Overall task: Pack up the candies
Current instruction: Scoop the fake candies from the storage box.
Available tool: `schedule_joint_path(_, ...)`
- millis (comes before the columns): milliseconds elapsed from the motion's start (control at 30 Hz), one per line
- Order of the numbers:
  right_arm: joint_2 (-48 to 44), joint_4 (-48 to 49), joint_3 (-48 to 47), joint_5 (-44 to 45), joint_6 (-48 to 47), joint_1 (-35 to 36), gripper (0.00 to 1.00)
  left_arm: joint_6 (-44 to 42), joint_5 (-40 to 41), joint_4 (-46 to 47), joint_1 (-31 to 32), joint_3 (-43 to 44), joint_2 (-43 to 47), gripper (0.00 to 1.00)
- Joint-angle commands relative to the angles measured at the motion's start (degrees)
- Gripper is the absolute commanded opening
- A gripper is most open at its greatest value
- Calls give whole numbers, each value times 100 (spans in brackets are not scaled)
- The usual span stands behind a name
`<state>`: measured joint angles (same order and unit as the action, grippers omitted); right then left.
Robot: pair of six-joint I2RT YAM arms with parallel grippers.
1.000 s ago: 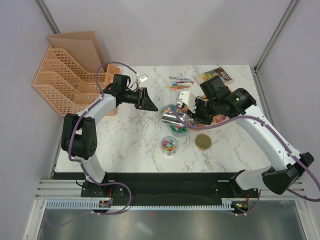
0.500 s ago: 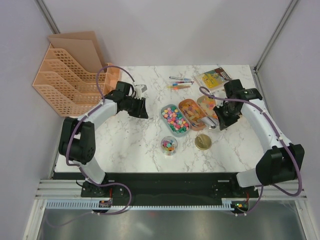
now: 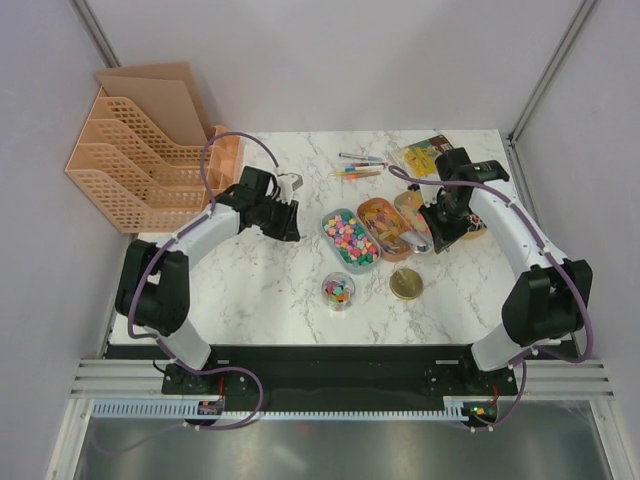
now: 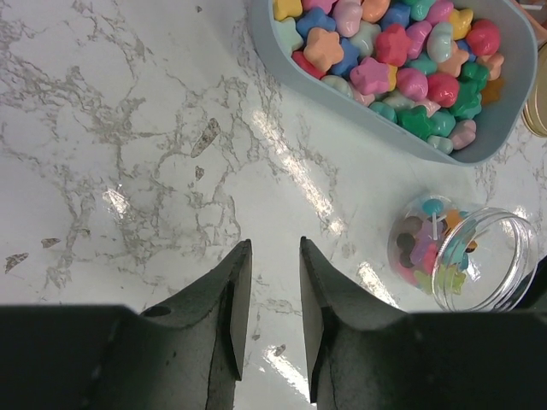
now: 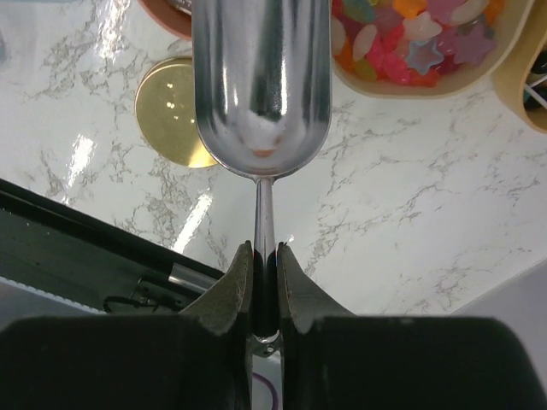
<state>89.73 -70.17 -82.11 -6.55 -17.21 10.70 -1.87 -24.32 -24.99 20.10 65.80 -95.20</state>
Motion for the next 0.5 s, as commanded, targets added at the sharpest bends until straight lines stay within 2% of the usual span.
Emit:
schedule_joint_path(0, 123, -356, -166, 48, -177, 213, 0, -235, 295, 188, 99, 29, 19, 36)
schedule_joint_path(267, 658, -603, -437, 241, -300, 433, 0, -182, 568, -5, 363, 609, -824, 30)
schedule_joint_path(467, 1343, -893, -1105, 259, -353, 433, 0, -243, 533, -32, 600, 689, -957, 30)
